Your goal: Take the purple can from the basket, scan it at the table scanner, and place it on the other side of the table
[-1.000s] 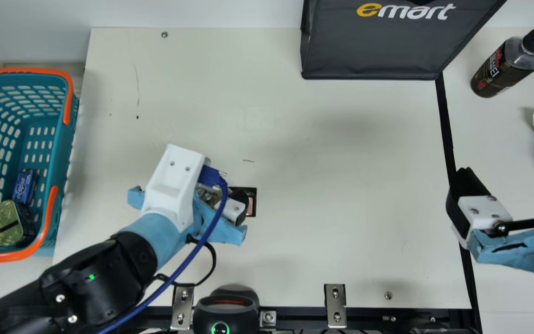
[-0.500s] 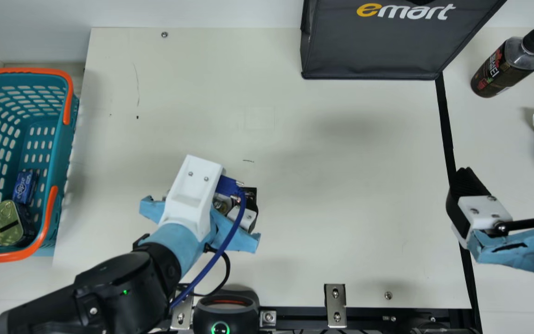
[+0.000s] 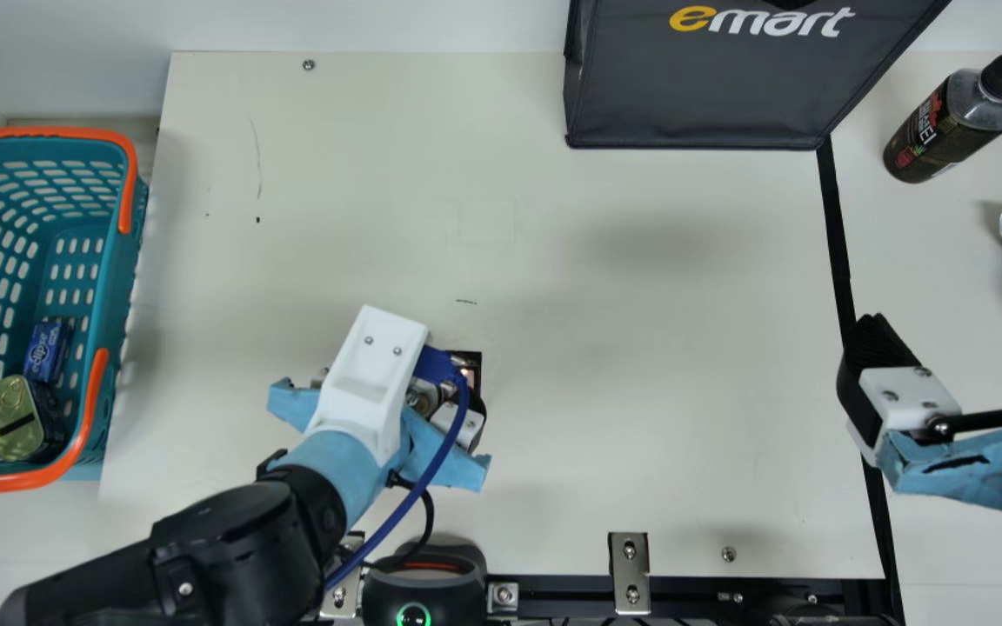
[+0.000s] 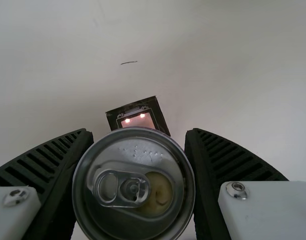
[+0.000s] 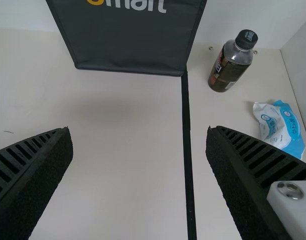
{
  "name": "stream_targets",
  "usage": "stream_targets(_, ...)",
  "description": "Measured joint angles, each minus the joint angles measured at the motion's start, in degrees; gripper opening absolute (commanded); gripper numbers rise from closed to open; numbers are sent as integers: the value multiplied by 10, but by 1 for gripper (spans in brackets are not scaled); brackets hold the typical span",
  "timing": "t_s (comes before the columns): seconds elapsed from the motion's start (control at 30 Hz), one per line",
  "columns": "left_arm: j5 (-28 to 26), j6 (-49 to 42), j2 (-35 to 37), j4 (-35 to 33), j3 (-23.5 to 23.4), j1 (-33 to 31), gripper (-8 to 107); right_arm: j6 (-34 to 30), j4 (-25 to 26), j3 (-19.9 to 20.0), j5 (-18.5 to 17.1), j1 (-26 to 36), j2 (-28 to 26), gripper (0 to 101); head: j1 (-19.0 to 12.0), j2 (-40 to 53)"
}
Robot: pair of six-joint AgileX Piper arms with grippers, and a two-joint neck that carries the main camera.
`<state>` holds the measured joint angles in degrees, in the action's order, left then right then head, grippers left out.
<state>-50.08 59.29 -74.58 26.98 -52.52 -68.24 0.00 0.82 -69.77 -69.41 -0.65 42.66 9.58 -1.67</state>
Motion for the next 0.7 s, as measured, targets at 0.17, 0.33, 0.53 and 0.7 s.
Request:
stream_targets(0.17, 11, -26, 2, -9, 3, 9, -8, 0, 0, 0, 0, 0, 0, 95, 0, 0)
stream_targets(0.33, 18, -47, 3, -17, 4, 18, -8, 0, 0, 0, 0, 0, 0, 95, 1, 0)
stream_targets(0.53, 23, -59, 3, -23, 4, 22, -8, 0, 0, 0, 0, 0, 0, 95, 1, 0)
stream_targets(0.7, 29, -64, 0, -26, 1, 26, -8, 0, 0, 0, 0, 0, 0, 95, 0, 0)
